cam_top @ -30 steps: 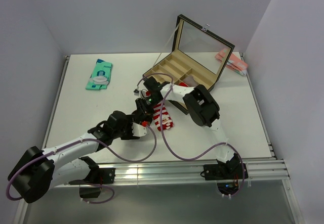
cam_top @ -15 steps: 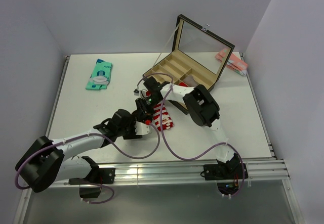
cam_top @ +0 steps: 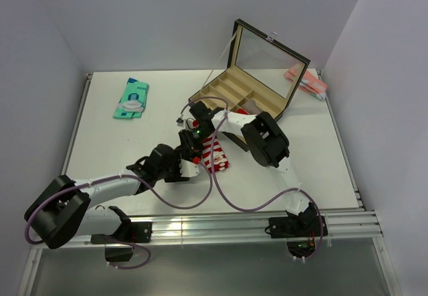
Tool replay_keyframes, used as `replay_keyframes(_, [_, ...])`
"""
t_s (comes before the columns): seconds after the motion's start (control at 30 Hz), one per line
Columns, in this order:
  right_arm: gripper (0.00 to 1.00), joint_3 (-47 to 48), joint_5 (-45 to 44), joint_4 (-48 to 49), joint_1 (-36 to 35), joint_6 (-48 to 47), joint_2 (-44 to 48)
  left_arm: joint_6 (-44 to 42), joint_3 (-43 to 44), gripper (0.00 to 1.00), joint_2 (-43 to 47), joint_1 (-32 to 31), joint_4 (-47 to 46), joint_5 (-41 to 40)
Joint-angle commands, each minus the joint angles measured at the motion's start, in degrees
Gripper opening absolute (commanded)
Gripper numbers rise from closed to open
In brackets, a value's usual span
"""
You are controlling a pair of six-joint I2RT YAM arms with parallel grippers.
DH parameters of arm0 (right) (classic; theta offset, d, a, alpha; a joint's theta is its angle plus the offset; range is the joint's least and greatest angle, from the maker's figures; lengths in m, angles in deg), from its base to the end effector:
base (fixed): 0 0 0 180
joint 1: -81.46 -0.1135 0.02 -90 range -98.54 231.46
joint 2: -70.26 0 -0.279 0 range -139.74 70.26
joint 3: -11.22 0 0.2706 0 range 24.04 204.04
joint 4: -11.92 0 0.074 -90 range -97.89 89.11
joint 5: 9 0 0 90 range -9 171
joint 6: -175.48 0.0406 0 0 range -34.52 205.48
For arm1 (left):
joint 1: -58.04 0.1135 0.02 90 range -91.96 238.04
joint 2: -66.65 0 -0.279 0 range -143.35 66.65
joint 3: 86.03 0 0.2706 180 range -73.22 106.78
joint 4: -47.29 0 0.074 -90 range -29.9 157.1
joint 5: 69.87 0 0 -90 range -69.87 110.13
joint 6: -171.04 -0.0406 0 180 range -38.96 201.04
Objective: Roll the socks
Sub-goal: Roll the sock at the center of the board.
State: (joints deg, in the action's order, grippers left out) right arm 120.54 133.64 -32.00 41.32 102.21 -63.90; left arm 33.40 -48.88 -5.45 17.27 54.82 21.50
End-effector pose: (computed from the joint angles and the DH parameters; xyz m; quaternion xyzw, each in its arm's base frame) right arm 0.3581 0.3442 0.1080 0.2587 -0.8461 -0.4619 0.0622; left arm 0.1815 -0.1578 0.1466 0.6415 0.6527 0.0132 0.4028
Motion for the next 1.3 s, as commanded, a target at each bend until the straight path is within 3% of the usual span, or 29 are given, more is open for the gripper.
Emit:
replay_keyframes(0.0, [0.06, -1.4, -9.9, -6.8, -1.3, -4.6, -5.3, -2.0, -0.5, 0.71, -0.4, -0.2, -2.4, -1.1])
replay_keyframes(0.27, [0.06, -0.7, -9.6, -7.6, -1.3, -5.0, -5.4, -2.9, 0.7, 0.65, -6.9, -0.2, 0.8, -0.3])
replay_keyframes(0.37, [0.06, -0.5, -9.2, -7.7, -1.3, -5.1, -5.4, -2.2, 3.4, 0.53, -8.8, -0.2, 6.6, 2.1])
replay_keyframes(0.5, [0.07, 0.0, -8.5, -7.5, -1.3, -5.0, -5.4, -1.8, 6.7, 0.21, -10.3, -0.2, 13.7, 5.4])
replay_keyframes(0.63, [0.11, -0.4, -8.7, -6.3, -1.3, -4.3, -4.2, -1.2, 9.6, 0.00, -12.7, -0.2, 21.3, 7.6])
replay_keyframes(1.0, [0.42, -9.9, -13.1, 9.4, 0.6, 6.0, 9.2, -0.1, 9.8, 0.00, -11.9, -0.2, 28.5, 8.7])
replay_keyframes(1.27, [0.45, -18.6, -20.2, 18.1, 3.0, 12.4, 20.1, 0.2, 14.9, 0.00, -13.5, 0.3, 36.0, 9.8])
